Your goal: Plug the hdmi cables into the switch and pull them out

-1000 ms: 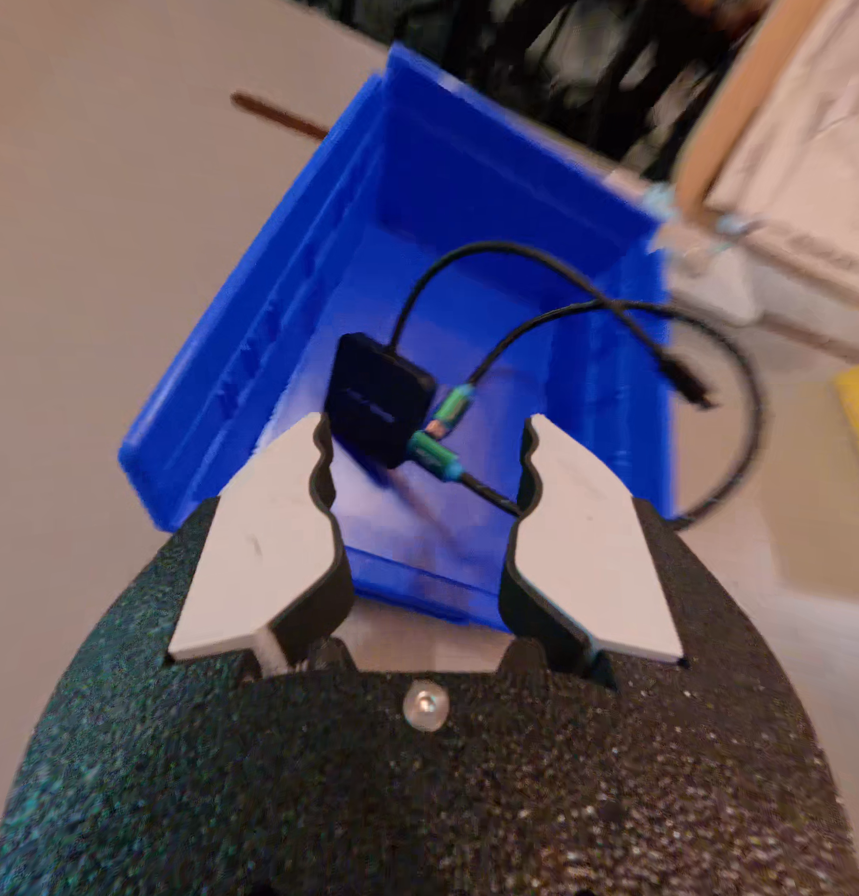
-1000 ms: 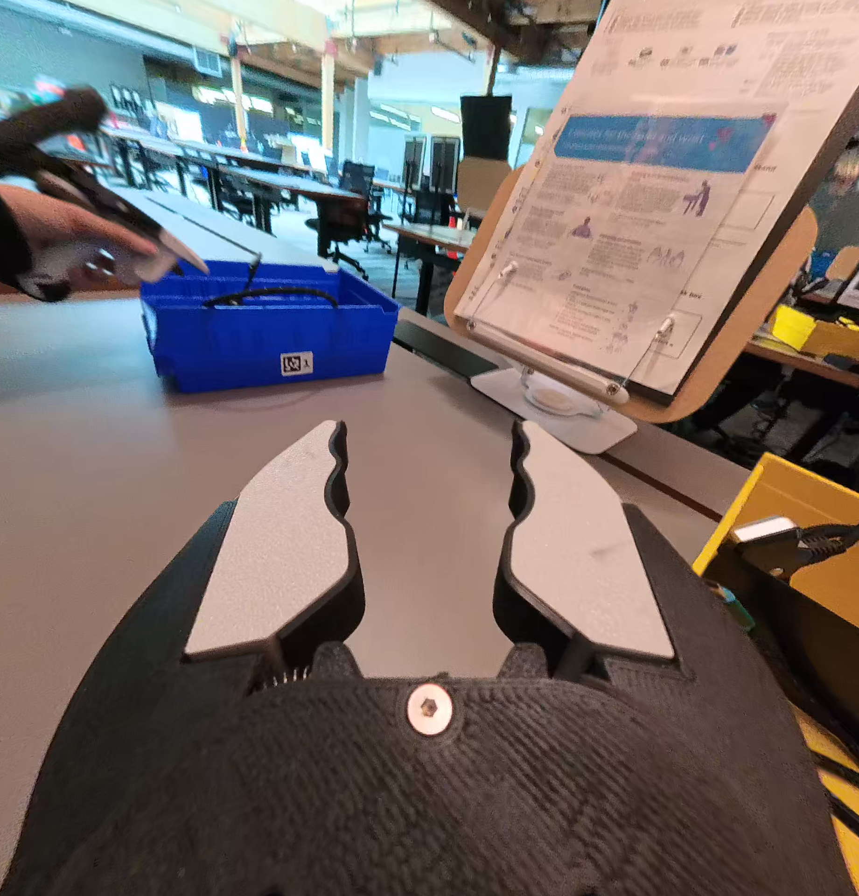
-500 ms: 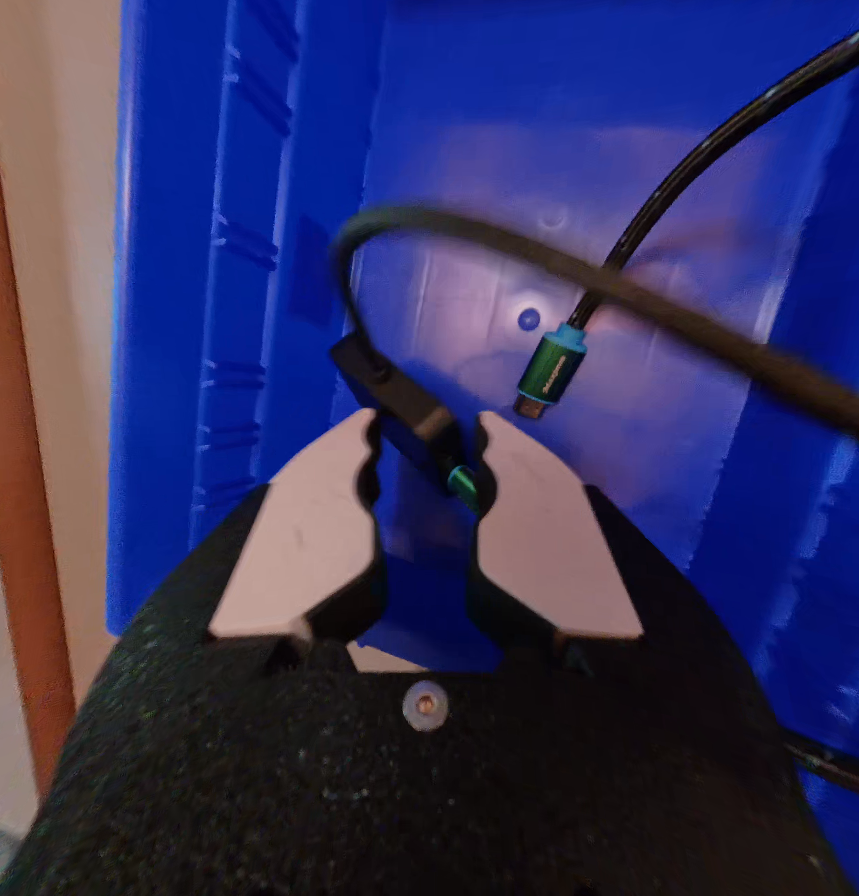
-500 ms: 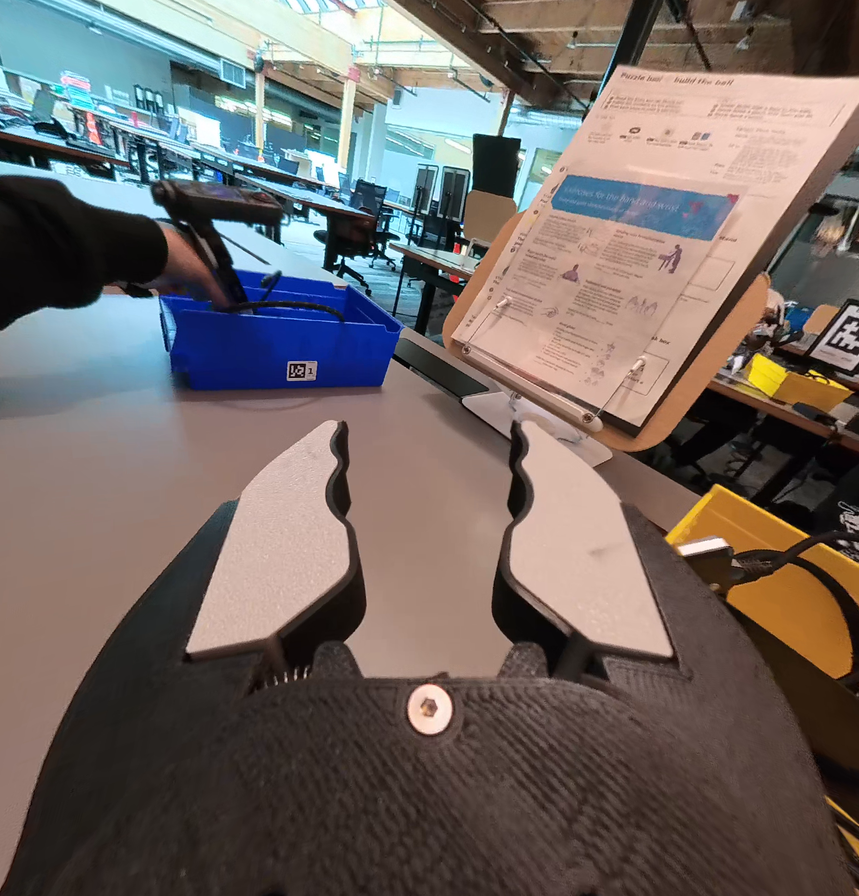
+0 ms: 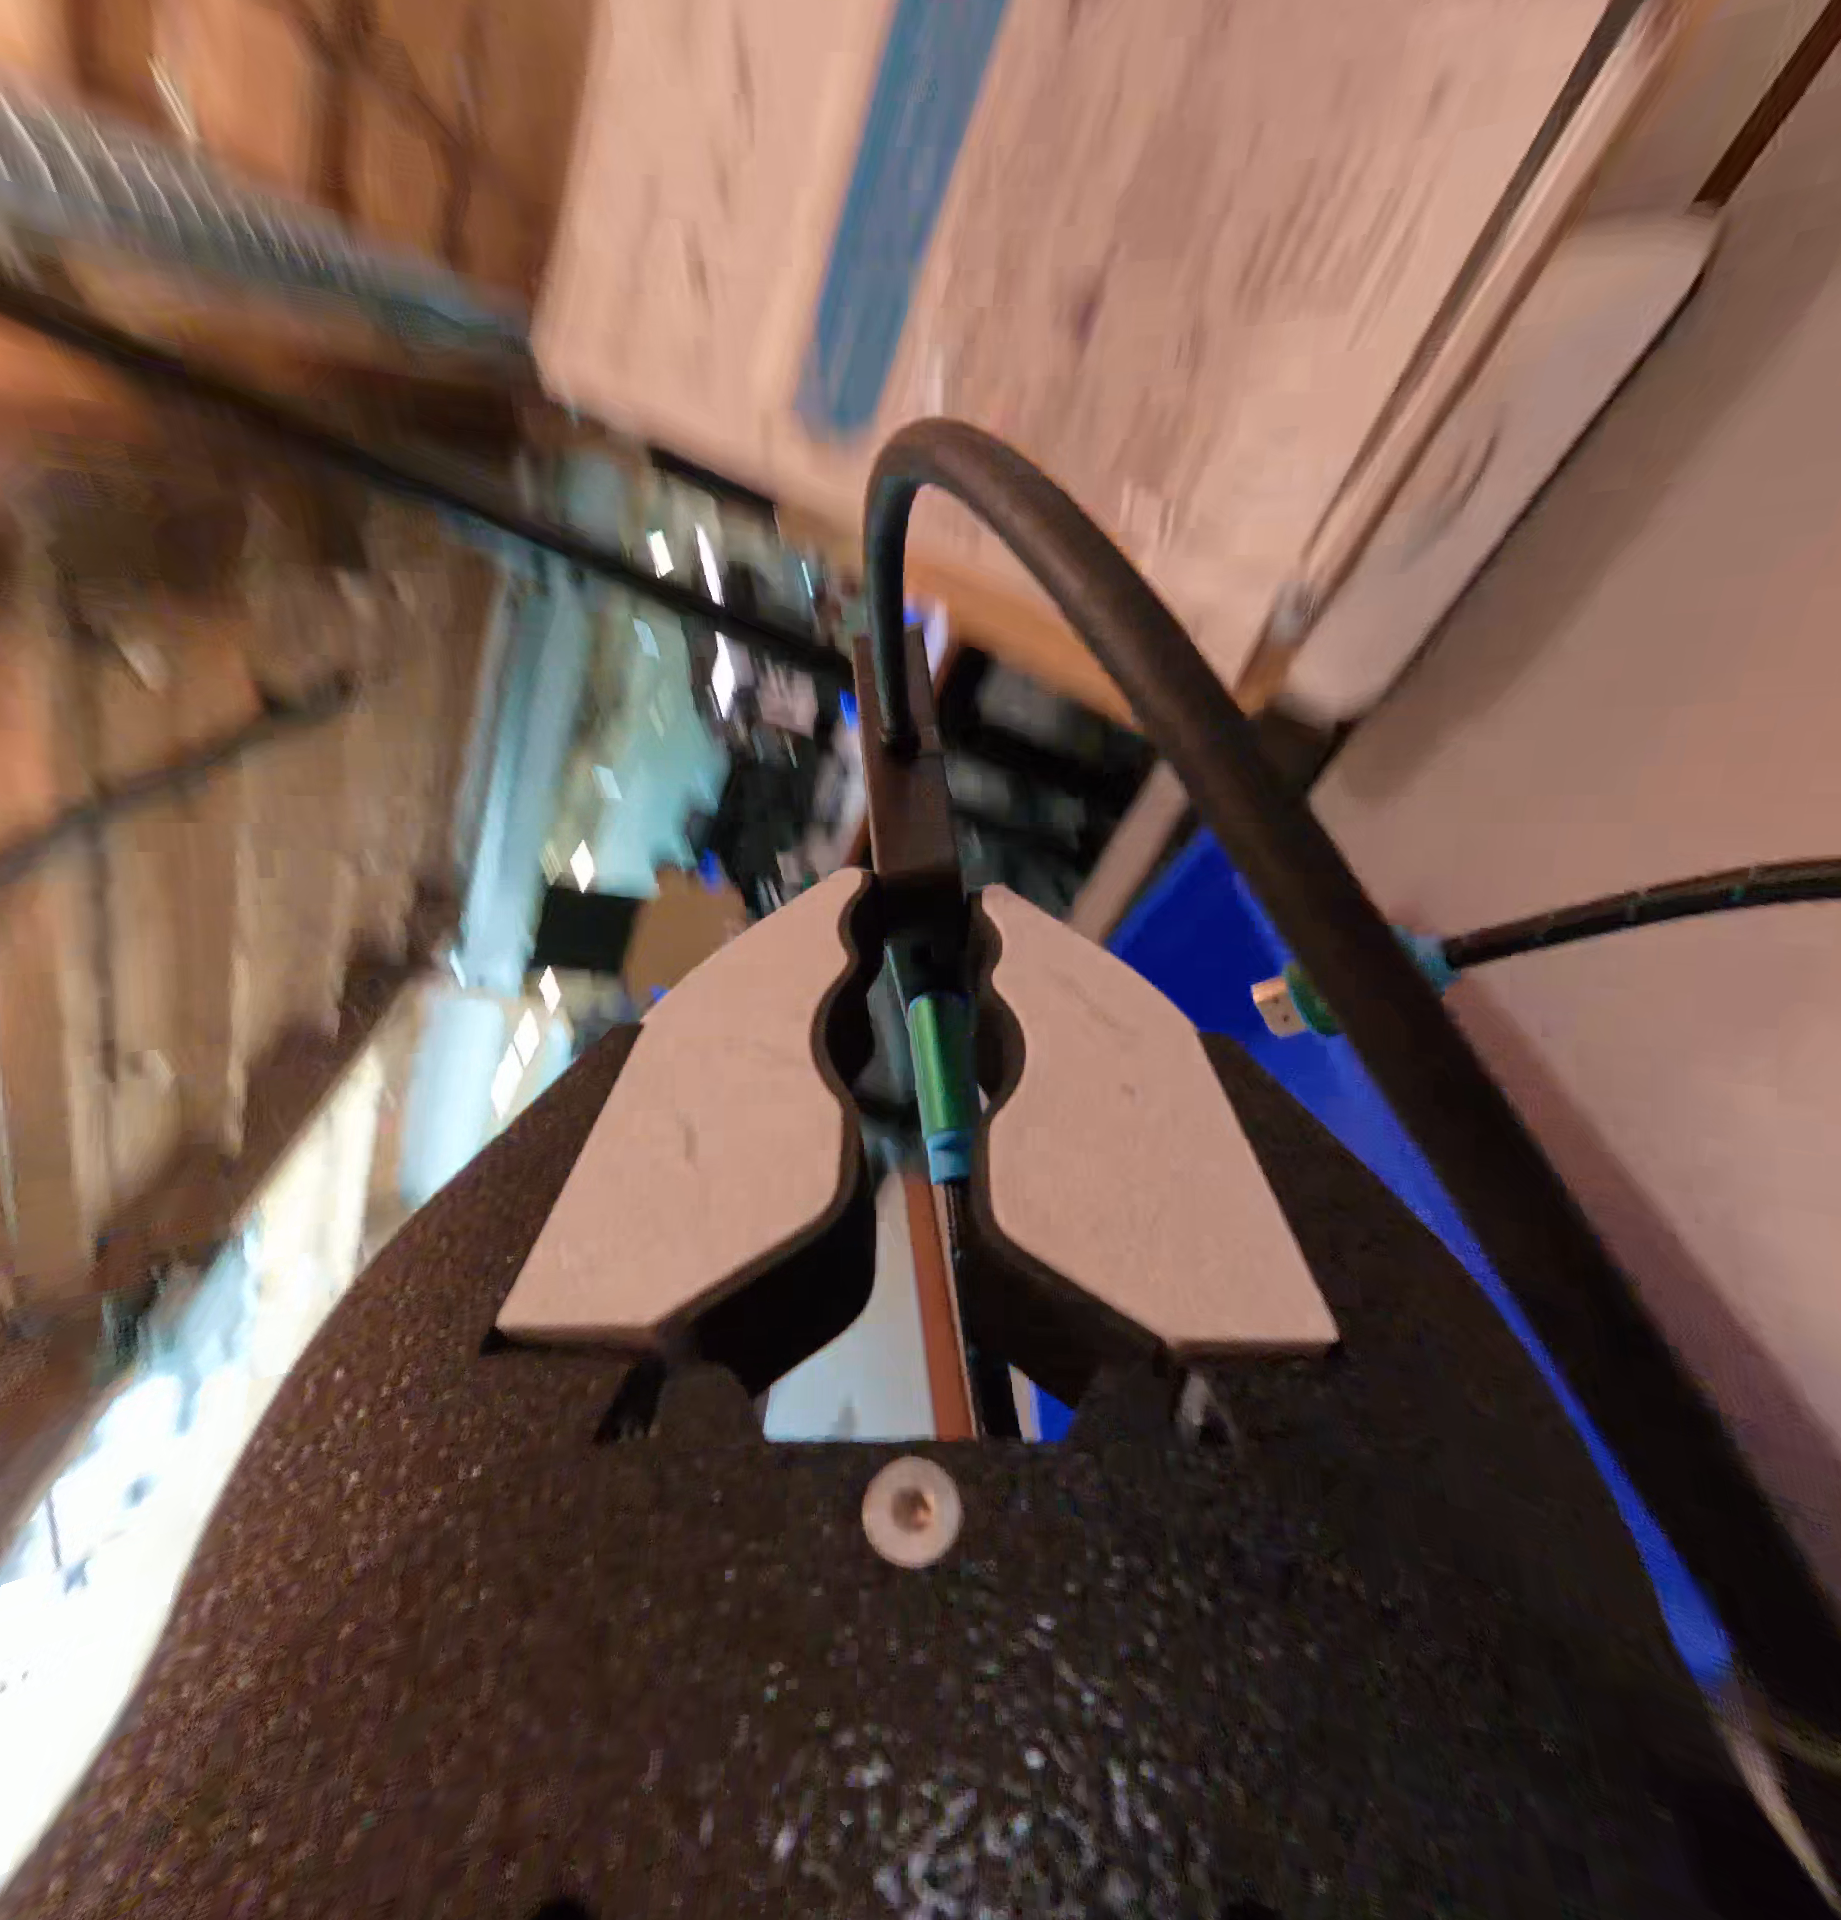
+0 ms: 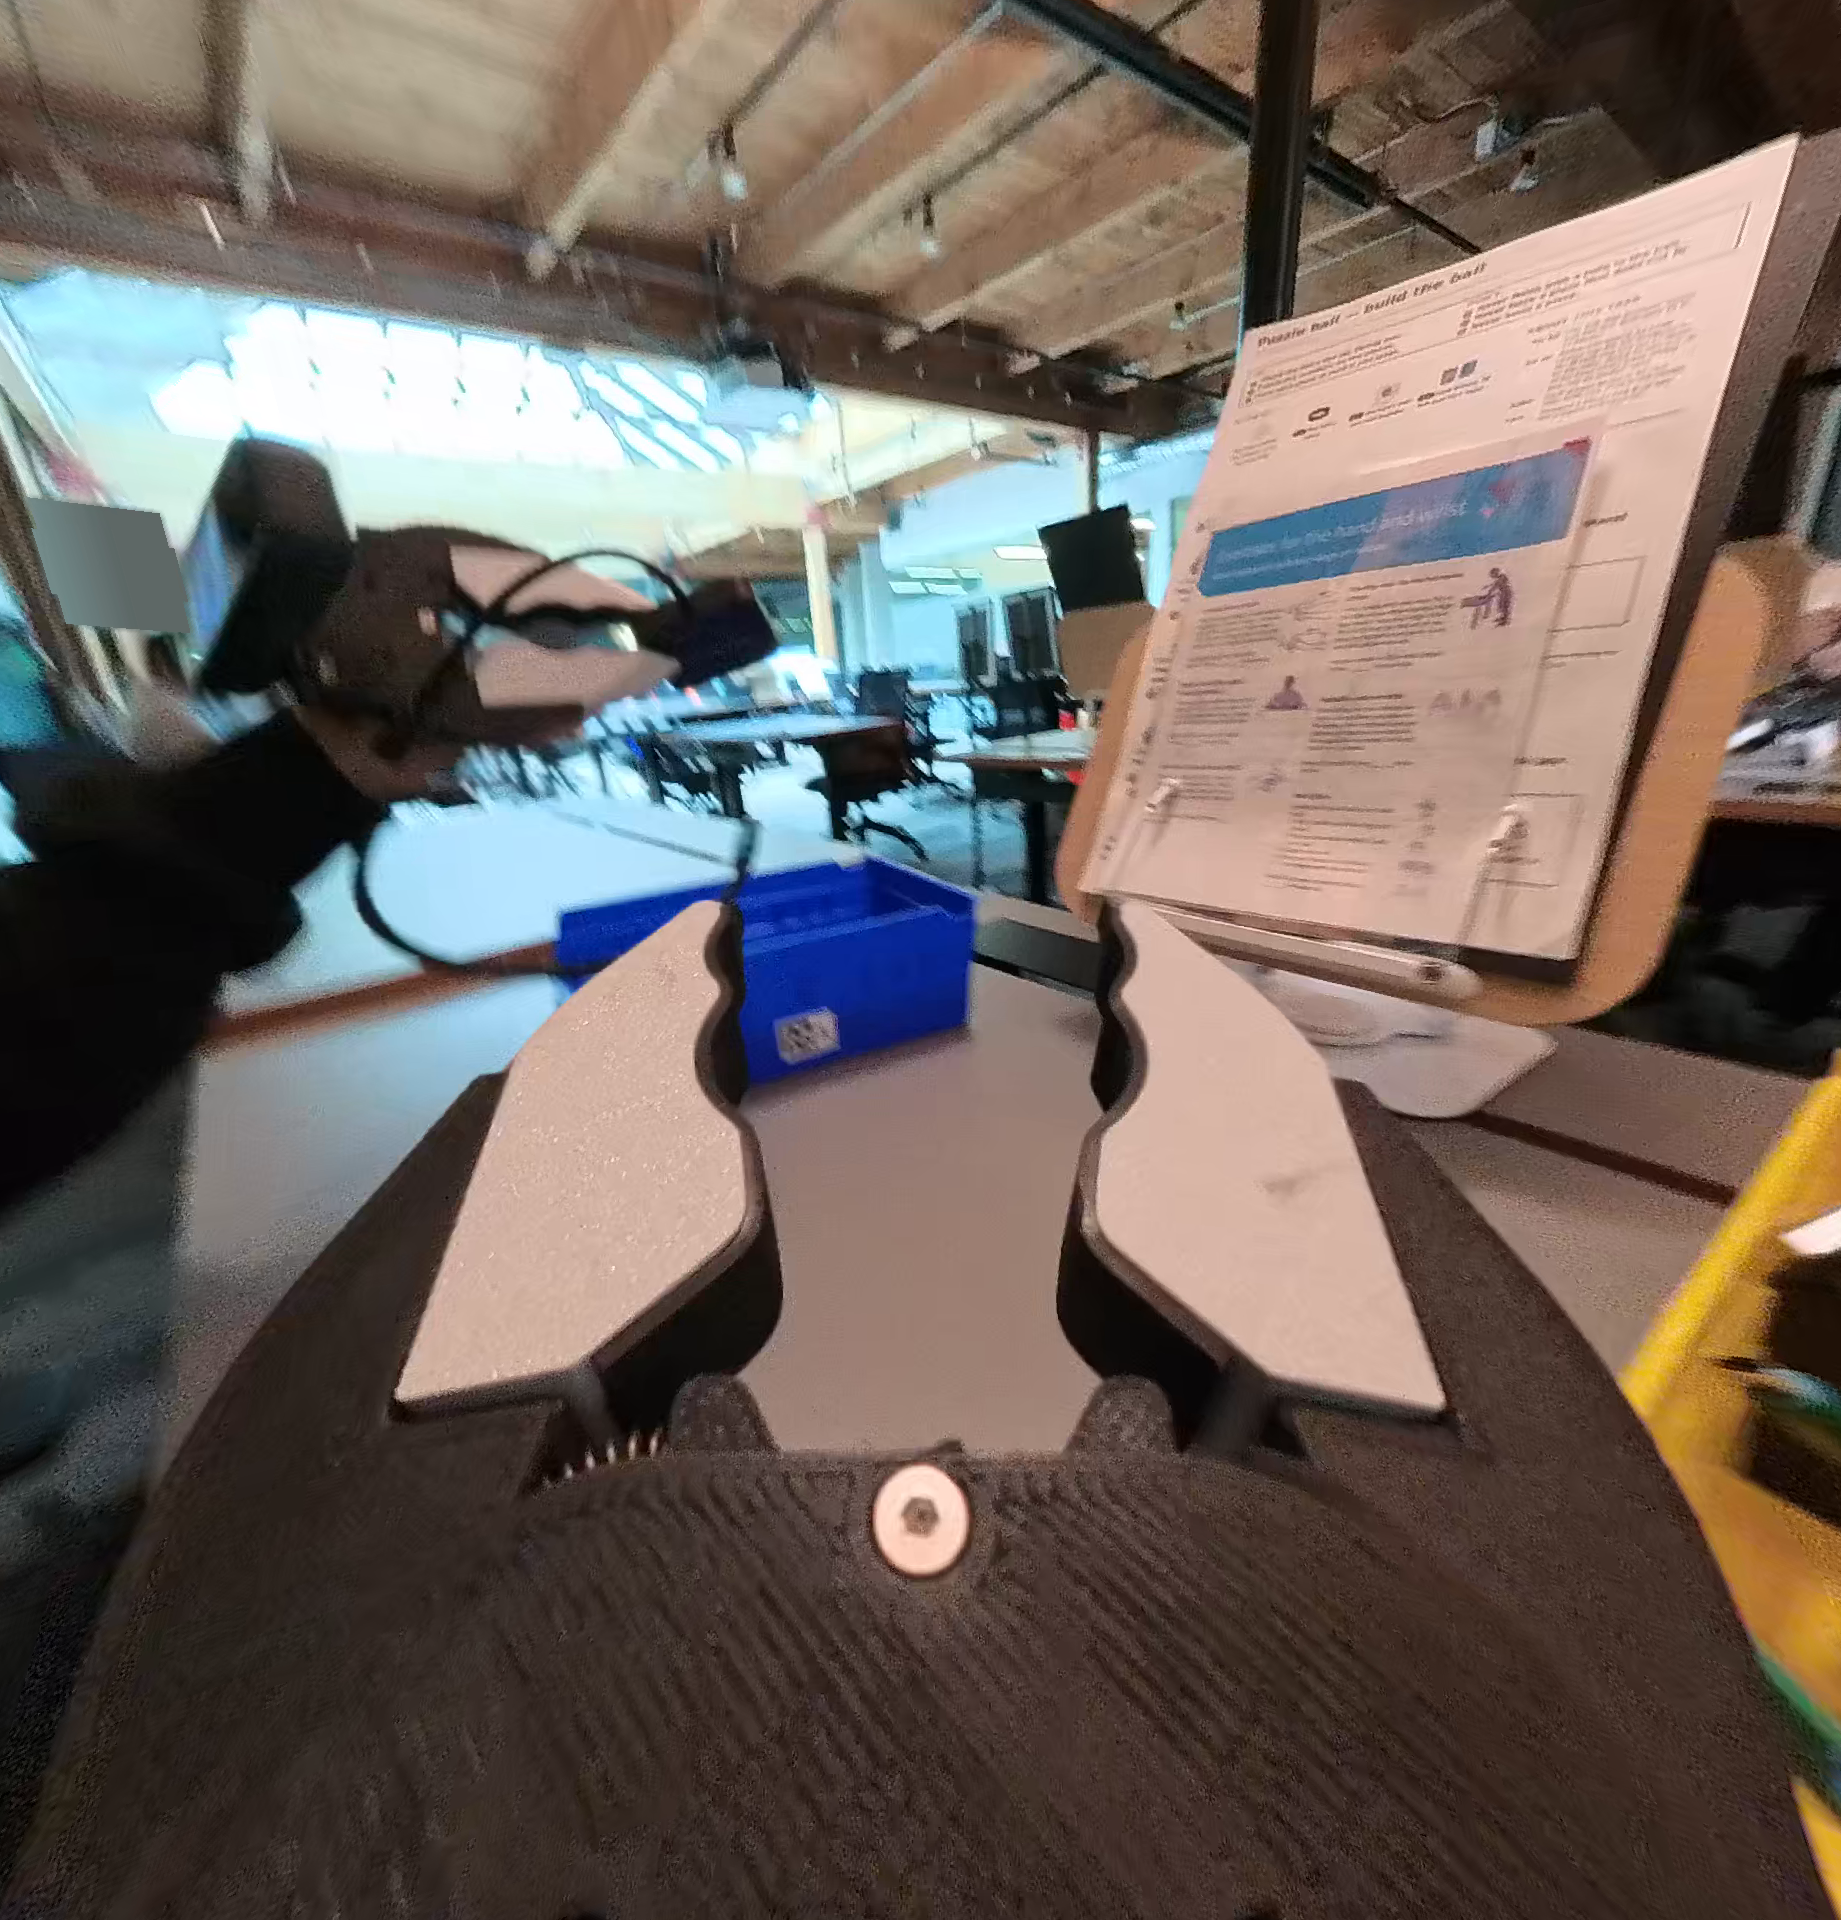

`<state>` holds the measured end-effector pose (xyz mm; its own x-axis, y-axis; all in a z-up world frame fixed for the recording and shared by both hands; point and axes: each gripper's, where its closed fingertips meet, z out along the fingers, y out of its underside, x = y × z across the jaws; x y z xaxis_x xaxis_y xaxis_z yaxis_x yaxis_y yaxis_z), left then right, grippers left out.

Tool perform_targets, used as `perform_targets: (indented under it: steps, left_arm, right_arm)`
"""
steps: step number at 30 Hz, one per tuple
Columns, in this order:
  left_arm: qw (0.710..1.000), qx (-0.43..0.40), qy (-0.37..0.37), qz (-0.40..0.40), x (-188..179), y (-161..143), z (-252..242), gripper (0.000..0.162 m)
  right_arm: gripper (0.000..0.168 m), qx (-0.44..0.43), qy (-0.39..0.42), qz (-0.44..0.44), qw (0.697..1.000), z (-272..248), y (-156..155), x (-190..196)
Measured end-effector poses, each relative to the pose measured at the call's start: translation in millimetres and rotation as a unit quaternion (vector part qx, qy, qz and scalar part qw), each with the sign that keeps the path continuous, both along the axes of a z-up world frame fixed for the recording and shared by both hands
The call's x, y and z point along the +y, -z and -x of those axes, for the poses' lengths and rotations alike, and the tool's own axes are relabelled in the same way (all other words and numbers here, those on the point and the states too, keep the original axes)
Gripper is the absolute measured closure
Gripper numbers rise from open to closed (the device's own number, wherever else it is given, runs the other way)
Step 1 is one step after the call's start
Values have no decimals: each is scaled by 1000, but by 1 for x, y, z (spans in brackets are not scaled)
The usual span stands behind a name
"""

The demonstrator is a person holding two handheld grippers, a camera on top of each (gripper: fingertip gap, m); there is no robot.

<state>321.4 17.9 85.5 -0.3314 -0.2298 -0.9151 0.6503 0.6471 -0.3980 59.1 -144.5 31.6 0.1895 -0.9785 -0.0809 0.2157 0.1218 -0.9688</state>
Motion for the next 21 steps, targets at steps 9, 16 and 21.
perform_targets:
  steps: [9, 16, 21]
  left_arm:
    - [875, -366, 310, -61, -77, 36, 207, 147]
    - [783, -493, 366, -102, -86, 97, 248, 147]
    - [758, -516, 382, -117, -89, 113, 245, 146]
  right_arm:
    - [93, 23, -294, -311, 904, 2, -1, 34]
    - [122, 105, -338, -334, 874, -18, 37, 57]
    - [152, 97, -370, -305, 872, -22, 46, 59]
